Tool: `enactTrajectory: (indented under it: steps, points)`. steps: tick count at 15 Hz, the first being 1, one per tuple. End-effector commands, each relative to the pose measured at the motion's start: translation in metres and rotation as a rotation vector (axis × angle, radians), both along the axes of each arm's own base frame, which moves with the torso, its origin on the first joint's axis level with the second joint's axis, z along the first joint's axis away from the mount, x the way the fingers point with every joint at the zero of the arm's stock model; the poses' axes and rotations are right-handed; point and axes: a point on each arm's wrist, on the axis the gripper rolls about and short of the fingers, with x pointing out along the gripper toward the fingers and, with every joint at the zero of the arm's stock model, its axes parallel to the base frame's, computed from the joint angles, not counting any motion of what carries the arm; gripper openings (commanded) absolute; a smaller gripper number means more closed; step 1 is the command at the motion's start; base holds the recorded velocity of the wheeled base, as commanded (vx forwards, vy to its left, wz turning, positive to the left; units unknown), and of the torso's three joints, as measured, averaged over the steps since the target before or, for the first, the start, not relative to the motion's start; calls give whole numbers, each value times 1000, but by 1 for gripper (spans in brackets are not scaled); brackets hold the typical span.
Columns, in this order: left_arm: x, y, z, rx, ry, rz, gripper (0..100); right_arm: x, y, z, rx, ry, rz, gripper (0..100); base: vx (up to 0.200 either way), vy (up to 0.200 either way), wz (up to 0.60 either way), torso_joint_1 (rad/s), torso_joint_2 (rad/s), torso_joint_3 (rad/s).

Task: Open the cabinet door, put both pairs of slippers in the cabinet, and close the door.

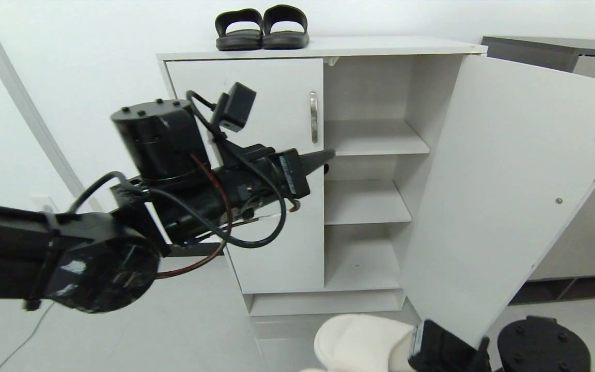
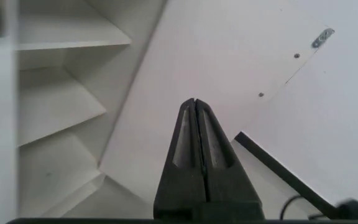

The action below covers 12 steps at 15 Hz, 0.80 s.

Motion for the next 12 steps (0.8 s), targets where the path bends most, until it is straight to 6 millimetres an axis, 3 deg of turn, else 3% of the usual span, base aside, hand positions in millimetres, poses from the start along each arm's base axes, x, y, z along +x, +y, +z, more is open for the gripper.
enactTrajectory:
  steps: [1,2,3,4,7,10,12]
  points:
    - [-39,67,19,-26,-46,137,0,39,22,-3,32,14,-257,0,0,0,0,0,0,0]
    - [-47,80,19,-24,-44,167,0,49,23,-3,33,-1,-313,0,0,0,0,0,0,0]
    - [-76,109,22,-20,-39,244,0,78,26,-4,36,-40,-460,0,0,0,0,0,0,0]
    - [-100,126,24,-12,-28,306,0,94,29,-9,22,-62,-550,0,0,0,0,0,0,0]
    - [-171,158,3,39,69,531,0,135,35,-9,50,-141,-824,0,0,0,0,0,0,0]
    - [-233,179,-26,118,48,764,0,151,35,-2,70,-187,-940,0,0,0,0,0,0,0]
    - [-264,186,-58,217,45,999,0,153,34,-1,70,-199,-974,0,0,0,0,0,0,0]
